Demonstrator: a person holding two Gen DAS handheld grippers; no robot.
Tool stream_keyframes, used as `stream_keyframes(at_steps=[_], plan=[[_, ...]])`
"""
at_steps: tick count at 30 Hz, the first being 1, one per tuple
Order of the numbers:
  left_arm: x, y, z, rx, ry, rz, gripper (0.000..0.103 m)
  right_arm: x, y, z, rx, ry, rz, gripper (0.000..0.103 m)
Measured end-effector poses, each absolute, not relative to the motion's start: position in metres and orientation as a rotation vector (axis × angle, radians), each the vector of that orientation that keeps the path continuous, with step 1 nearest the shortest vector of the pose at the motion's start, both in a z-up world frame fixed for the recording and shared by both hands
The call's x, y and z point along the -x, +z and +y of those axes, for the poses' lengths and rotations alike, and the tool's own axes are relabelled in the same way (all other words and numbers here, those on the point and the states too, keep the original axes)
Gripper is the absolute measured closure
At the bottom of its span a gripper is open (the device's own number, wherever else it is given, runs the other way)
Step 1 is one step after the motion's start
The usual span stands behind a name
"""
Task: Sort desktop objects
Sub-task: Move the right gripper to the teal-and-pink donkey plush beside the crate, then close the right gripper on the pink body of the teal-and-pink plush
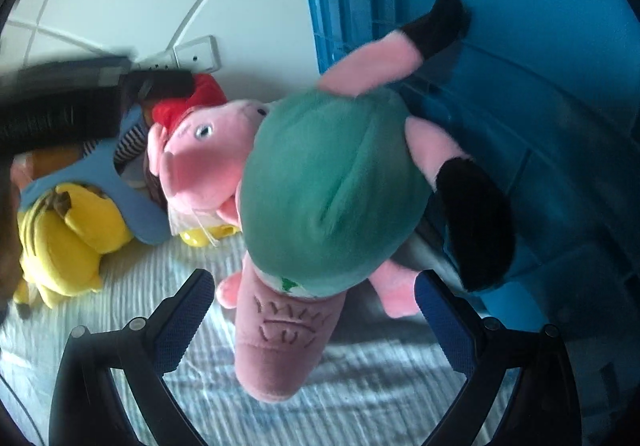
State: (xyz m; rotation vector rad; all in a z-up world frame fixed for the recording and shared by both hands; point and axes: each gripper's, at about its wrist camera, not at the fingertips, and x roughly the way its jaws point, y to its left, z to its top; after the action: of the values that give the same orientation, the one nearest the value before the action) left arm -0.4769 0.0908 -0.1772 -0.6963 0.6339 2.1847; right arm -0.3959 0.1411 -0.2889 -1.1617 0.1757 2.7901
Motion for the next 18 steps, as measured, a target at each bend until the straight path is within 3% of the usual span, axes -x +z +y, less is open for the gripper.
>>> stream_keyframes(at_steps=[9, 18], plan=[[0.461, -0.161, 0.101, 0.677, 1.956, 0.629, 0.023, 0.357, -0.286, 0.134, 1.103, 2.854, 0.016, 0.002], [0.446, -0.164, 0.153, 0.659, 1.755, 0.69, 0.023, 0.351, -0.287, 0.133, 1.104, 2.848, -0.023, 0.002]])
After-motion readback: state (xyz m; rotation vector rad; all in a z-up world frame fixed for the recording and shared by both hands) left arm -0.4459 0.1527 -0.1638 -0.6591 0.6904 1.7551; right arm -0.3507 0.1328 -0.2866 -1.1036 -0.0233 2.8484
